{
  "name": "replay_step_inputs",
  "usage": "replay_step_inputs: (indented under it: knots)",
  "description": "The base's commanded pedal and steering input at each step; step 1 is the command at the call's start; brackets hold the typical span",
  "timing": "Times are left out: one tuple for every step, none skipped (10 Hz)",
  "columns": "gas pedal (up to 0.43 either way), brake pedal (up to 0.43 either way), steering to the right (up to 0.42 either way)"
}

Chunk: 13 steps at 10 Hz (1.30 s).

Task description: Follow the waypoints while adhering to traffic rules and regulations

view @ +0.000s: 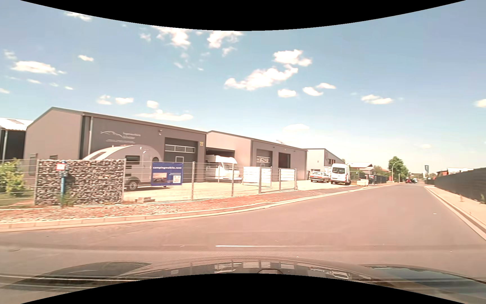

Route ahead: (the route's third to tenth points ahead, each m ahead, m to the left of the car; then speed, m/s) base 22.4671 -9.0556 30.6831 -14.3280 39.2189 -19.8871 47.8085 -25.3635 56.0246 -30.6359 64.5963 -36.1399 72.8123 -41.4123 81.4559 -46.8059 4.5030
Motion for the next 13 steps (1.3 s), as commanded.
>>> replay_step_inputs:
  knots:
    - [0.157, 0.0, 0.409]
    - [0.157, 0.0, 0.404]
    - [0.189, 0.0, 0.395]
    - [0.189, 0.0, 0.381]
    - [0.189, 0.0, 0.362]
    - [0.197, 0.0, 0.341]
    - [0.209, 0.0, 0.313]
    - [0.209, 0.0, 0.279]
    - [0.209, 0.0, 0.245]
    - [0.209, 0.0, 0.215]
    - [0.209, 0.0, 0.199]
    - [0.209, 0.0, 0.182]
    - [0.209, 0.0, 0.17]
